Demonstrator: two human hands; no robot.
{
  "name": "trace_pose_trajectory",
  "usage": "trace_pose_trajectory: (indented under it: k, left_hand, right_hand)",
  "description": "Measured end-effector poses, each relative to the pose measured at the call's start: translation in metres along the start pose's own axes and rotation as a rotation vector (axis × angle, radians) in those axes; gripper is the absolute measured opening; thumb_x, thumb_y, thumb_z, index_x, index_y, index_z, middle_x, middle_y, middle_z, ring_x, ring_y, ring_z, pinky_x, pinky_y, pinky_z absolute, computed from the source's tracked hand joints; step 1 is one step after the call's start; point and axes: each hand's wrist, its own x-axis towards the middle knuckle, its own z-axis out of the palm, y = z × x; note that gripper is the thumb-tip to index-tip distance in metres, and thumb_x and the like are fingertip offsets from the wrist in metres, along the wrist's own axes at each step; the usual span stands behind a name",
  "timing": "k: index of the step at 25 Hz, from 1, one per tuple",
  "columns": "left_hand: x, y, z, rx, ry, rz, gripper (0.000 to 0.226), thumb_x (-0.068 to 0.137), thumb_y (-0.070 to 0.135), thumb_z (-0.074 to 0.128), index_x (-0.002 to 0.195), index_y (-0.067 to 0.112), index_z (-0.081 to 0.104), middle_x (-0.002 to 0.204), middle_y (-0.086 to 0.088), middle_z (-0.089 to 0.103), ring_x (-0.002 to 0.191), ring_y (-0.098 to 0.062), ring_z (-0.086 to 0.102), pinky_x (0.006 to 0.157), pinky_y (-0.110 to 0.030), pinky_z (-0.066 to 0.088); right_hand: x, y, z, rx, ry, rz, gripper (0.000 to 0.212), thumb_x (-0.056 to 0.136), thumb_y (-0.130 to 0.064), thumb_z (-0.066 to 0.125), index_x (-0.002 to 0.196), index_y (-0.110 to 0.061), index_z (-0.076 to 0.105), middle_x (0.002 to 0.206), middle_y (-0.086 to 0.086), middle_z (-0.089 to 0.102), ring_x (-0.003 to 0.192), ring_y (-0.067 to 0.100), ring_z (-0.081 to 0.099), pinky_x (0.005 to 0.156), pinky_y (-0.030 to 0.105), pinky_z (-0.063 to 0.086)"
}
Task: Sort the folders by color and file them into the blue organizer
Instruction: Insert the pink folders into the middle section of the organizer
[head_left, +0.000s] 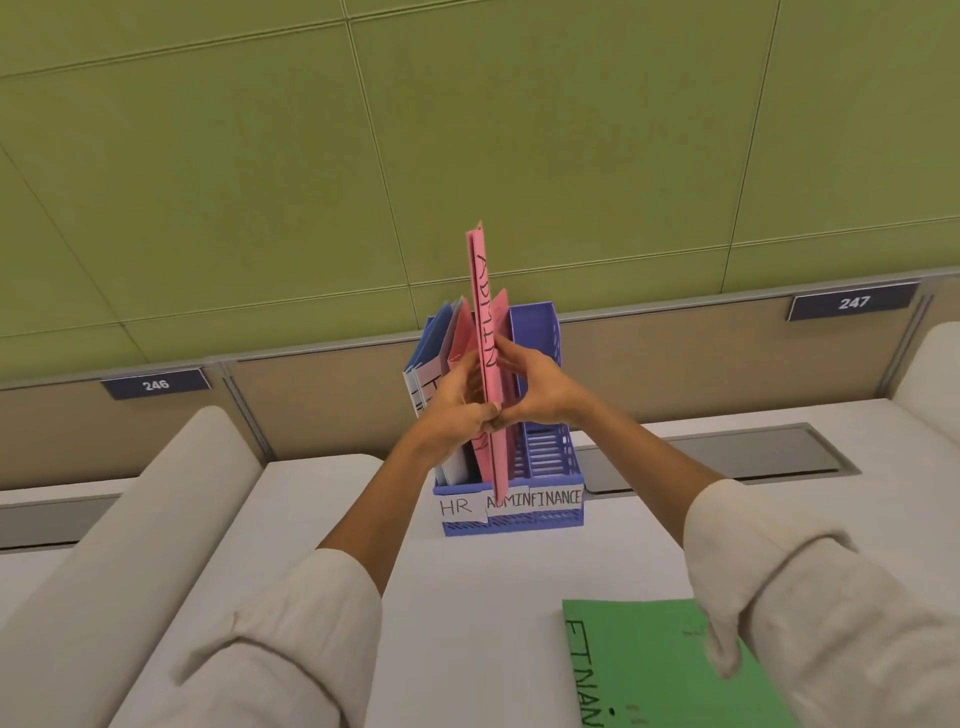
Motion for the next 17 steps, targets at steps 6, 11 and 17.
trace_pose_trajectory:
  k: [6,11,17]
  left_hand:
    - [0.031,-0.020,0.009,-0.002,0.066,-0.036,0.082,0.082,-0.023,0.043,0.146,0.026,0.034,0.135,0.002,0.056,0.125,-0.019,0.055,0.096,-0.044,0.054]
    - [0.052,-0.041,0.018,-0.010,0.158,-0.038,0.073,0.086,-0.020,0.042,0.145,0.024,0.037,0.137,0.001,0.056,0.129,-0.017,0.052,0.102,-0.046,0.049]
    - [0.059,-0.061,0.022,-0.029,0.200,-0.101,0.065,0.093,-0.011,0.044,0.146,0.026,0.036,0.138,0.003,0.054,0.129,-0.016,0.050,0.107,-0.046,0.045]
  right_hand:
    - [0.016,0.027,0.007,0.014,0.097,-0.025,0.124,0.060,-0.011,0.092,0.156,-0.021,0.013,0.143,0.000,0.048,0.126,0.019,0.053,0.085,0.038,0.060]
    - [0.024,0.047,0.020,0.034,0.146,-0.034,0.117,0.069,-0.004,0.086,0.155,-0.025,0.011,0.139,-0.010,0.041,0.121,0.010,0.046,0.080,0.014,0.055]
    - [0.032,0.068,0.034,0.045,0.141,0.010,0.092,0.072,-0.009,0.082,0.147,-0.026,0.031,0.140,-0.001,0.051,0.124,0.015,0.053,0.101,0.037,0.050]
